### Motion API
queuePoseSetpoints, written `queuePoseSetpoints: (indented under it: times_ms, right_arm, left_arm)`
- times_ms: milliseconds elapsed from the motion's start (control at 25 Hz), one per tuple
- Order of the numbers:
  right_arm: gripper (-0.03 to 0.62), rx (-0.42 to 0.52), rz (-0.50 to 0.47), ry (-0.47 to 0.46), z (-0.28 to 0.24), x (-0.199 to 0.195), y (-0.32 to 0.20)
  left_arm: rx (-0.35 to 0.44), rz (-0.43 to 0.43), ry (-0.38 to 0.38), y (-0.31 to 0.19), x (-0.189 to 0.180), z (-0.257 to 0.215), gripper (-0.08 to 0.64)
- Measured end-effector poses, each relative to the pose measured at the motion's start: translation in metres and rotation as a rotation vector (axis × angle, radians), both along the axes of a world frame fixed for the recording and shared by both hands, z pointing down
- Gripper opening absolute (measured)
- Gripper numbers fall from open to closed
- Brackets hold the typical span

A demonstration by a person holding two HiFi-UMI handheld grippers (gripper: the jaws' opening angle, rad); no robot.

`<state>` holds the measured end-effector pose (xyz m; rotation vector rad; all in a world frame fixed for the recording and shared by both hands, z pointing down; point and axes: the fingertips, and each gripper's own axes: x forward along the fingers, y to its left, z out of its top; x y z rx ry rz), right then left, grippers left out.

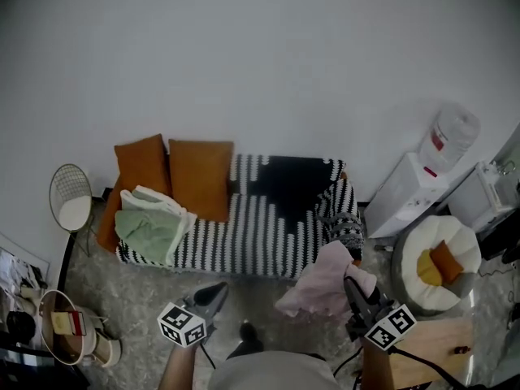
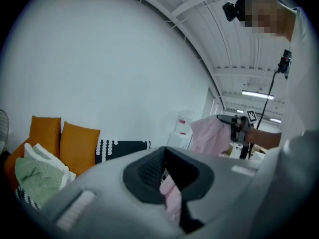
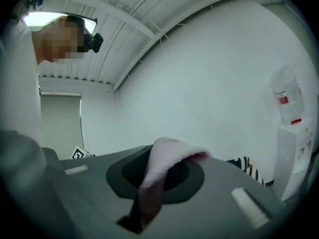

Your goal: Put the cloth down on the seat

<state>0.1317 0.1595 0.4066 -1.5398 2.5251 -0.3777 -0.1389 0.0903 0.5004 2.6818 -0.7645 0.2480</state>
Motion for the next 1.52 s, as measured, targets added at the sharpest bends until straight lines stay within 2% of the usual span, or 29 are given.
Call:
queuePoseSetpoints:
  times_ms: [440,840,1280,1520]
  right_arm:
    - [0.044,0.01,0.074,0.019,-0.002,-0.032,-0.074]
    - [0.044,0.025,0.1,0.02,-0.012,-0.05,-0.115]
    - [0.044,0.026,0.064,0.046,-0.013,-0.048,-0.137]
    - [0.044,0.02,0.029,0.043,-0.007,-0.034,-0.161]
  left_arm:
    - [0.011,0.066,-0.006,-0.092,-0.035,0.006,-0.002]
    - [0.005,0.085,-0.004,-0.132,-0.058,0.012,-0.002]
    - [0.002,0.077,-0.013,-0.143,-0.051,0.016,-0.002]
    - [-0.007,0.034,-0.016,-0.163,-0.038,0.018,-0.002]
